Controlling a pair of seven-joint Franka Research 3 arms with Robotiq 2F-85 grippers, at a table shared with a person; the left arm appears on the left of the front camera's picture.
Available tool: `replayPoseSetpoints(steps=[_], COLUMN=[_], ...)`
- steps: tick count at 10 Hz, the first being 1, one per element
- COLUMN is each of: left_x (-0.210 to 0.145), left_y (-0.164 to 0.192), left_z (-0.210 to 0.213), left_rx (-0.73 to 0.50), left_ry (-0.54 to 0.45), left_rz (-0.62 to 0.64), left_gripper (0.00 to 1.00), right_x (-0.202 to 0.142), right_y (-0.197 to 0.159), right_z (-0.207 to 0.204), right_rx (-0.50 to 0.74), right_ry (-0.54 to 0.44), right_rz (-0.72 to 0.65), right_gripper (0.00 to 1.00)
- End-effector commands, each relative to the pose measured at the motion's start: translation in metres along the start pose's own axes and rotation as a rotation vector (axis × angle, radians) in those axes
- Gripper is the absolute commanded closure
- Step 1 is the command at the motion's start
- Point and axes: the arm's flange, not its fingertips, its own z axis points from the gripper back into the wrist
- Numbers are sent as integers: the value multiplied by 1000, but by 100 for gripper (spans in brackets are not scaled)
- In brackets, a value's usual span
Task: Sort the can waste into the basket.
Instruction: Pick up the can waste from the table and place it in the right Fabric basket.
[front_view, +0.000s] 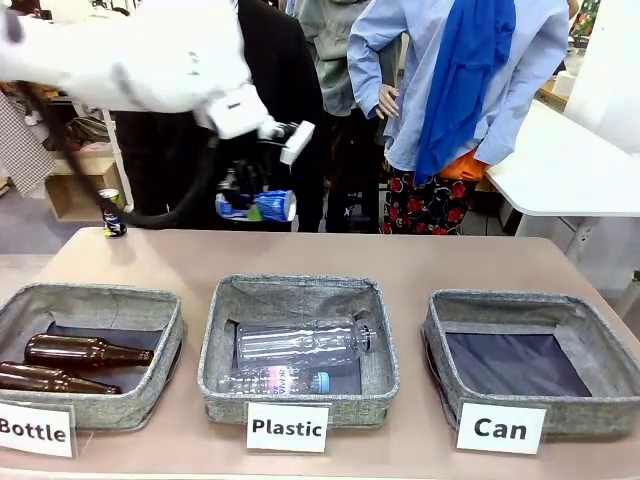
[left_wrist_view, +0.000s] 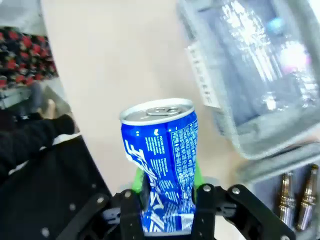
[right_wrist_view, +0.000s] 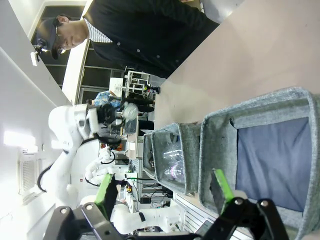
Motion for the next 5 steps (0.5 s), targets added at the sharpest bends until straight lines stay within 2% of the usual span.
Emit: replayPoseSetpoints(steps=[1, 2, 3, 4, 5], left_x=[-35, -38, -32, -30, -40], left_y=[-107, -134, -163, -187, -189], left_z=[46, 52, 56, 55, 55], left_rx=[22, -32, -49, -5, -13], left_ry=[-132, -158, -114, -71, -44], left_rz=[-11, -32, -44, 16, 97], left_gripper=[100, 100, 100, 100, 100], right_x=[0, 0, 0, 0, 0], right_y=[3, 3, 3, 3, 3], right_z=[1, 1, 1, 1, 1], right_rx=[2, 2, 2, 2, 2], right_ry=[5, 5, 5, 5, 5], right_rz=[-19, -19, -19, -19, -19], right_gripper=[0, 0, 0, 0, 0])
